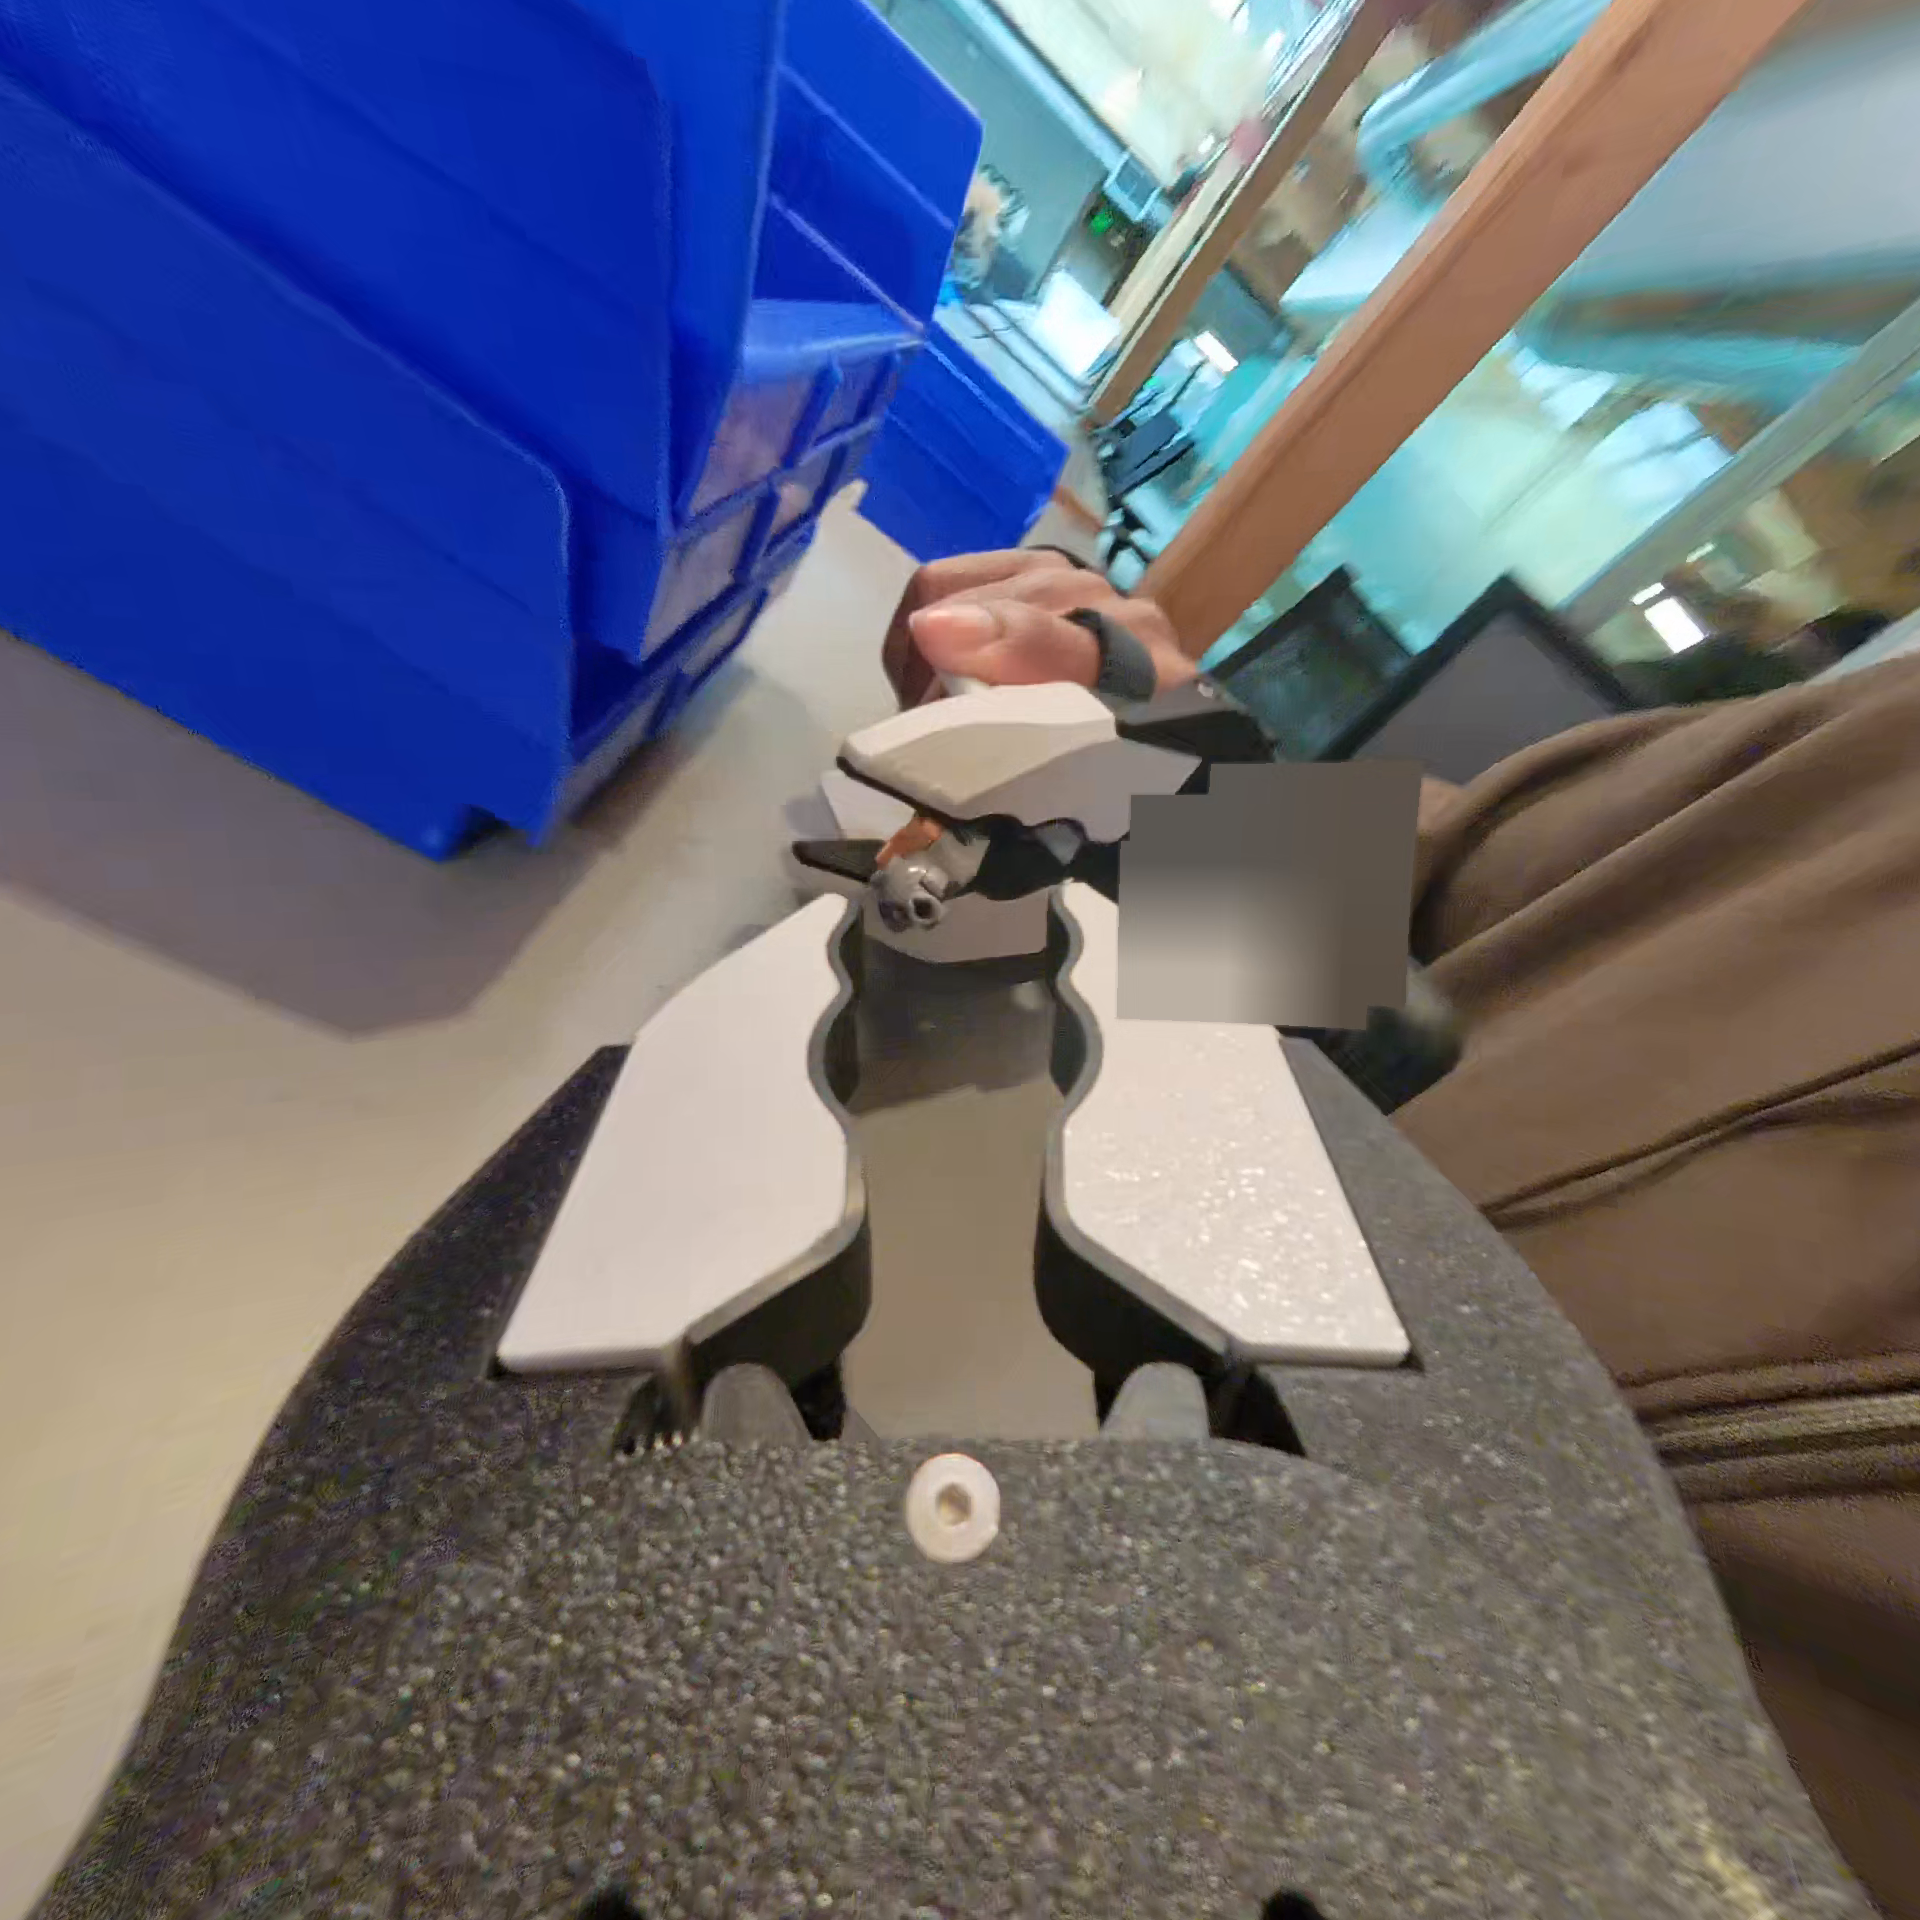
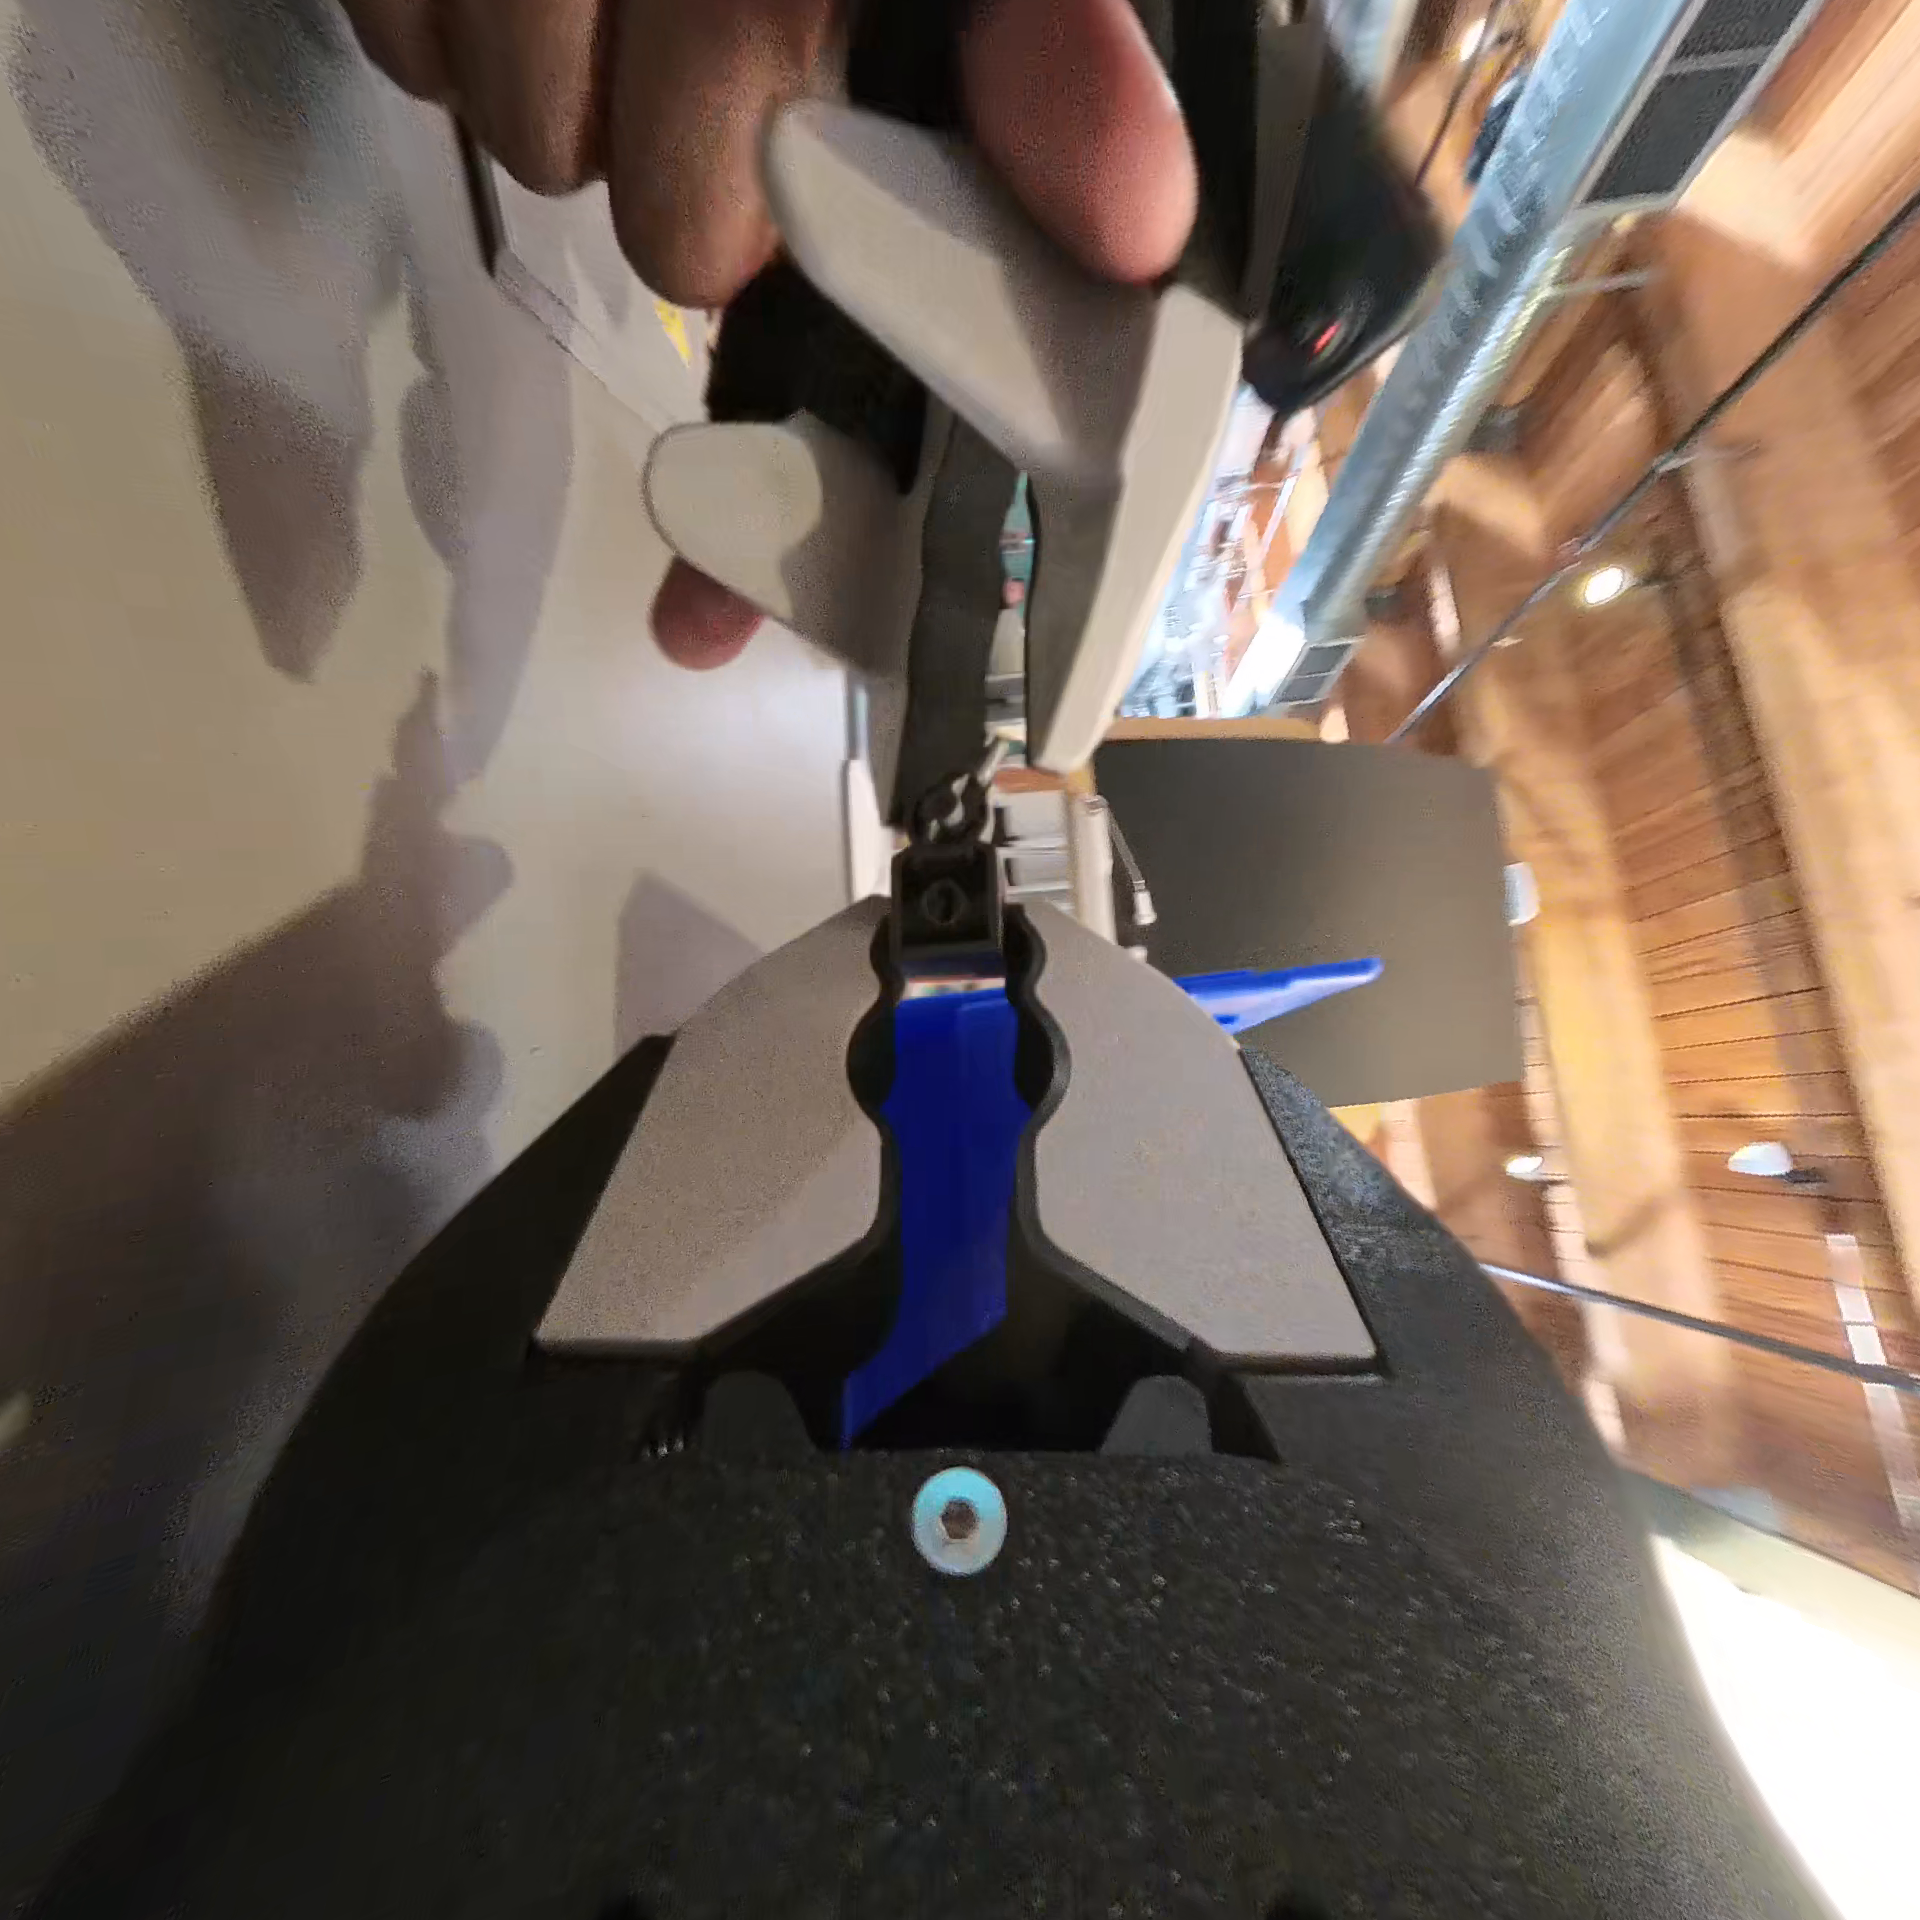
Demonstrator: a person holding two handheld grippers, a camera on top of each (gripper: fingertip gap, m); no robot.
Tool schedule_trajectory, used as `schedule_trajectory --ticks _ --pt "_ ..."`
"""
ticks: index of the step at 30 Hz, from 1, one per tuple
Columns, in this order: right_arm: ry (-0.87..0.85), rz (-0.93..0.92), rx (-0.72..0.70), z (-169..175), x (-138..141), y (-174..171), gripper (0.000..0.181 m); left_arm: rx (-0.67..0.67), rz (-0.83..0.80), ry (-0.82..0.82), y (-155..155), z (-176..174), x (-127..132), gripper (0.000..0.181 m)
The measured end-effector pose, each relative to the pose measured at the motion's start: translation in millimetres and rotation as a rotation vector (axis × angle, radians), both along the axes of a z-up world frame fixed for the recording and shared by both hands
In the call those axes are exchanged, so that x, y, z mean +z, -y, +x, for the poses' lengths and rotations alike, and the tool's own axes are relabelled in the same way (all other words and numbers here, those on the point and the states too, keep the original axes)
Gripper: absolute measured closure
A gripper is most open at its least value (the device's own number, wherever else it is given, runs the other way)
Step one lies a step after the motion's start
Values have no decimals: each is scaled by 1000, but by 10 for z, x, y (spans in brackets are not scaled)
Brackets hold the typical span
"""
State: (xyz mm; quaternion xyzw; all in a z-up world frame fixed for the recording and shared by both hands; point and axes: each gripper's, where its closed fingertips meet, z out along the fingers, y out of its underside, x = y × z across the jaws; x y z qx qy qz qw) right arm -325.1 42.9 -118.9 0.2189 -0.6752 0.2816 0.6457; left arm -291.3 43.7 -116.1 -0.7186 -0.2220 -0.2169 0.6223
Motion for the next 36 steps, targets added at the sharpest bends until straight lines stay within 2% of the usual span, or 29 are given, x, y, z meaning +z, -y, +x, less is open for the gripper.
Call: schedule_trajectory --ticks 4,8,12,20,27,36 --pt "-171 43 -11 45 87 56 163 -50 62 167 -55 82 4 148" --pt "-304 80 -36 64 151 79 163 -40 103 270 -54 60 15 150" --pt "-381 112 -60 63 167 105 163 -5 87 291 -35 22 -10 156" --pt "-392 146 -75 49 112 138 163 66 0 158 -7 -3 -77 161" --pt "-218 128 -45 28 -4 119 161 80 -110 -91 -7 -1 -145 163" --pt "-98 142 -34 8 -91 98 159 94 -187 -209 -24 -8 -191 163"
